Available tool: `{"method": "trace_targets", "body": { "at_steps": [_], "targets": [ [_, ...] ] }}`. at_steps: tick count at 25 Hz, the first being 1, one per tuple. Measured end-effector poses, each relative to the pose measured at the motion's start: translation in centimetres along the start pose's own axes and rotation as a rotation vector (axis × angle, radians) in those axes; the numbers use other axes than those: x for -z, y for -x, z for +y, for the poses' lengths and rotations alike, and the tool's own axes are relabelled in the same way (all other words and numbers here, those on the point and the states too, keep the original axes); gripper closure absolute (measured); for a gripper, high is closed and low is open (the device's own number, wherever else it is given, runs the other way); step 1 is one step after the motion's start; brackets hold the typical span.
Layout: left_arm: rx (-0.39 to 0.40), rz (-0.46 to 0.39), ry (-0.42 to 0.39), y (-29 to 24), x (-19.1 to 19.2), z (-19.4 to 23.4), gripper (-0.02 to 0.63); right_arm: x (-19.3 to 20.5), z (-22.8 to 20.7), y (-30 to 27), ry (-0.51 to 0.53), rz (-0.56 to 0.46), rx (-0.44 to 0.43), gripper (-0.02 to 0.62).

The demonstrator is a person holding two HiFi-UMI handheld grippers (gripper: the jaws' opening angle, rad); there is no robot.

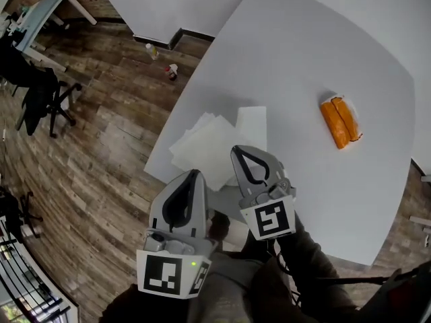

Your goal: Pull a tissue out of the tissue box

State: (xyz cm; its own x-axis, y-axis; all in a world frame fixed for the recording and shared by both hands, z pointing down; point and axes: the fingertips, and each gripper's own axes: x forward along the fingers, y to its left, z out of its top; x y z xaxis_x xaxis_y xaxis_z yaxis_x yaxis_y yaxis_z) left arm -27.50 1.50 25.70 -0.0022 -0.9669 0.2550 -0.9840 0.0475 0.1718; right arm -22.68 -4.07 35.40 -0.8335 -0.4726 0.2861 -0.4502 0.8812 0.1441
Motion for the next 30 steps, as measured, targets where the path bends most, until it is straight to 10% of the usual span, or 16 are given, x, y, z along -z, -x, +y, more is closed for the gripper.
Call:
{"method": "trace_targets", "body": {
  "at_steps": [16, 24, 30],
  "targets": [
    [0.034, -0.039, -0.008, 4.7, 1.0, 0.3, 0.606, 1.6, 7.4, 2.0, -0.166, 0.007, -0.131, 0.477],
    [0.116, -0.126, -0.082, 8.3, 0.9, -9.7, 0.606, -5.1, 3.5, 17.9, -0.472, -0.199, -0.015, 0.482],
    [0.187, -0.183, -0.106, 11.4, 0.2, -20.1, 0.606, -8.7, 1.2, 31.4, -0.414, -0.312, 0.114, 0.503]
  ]
}}
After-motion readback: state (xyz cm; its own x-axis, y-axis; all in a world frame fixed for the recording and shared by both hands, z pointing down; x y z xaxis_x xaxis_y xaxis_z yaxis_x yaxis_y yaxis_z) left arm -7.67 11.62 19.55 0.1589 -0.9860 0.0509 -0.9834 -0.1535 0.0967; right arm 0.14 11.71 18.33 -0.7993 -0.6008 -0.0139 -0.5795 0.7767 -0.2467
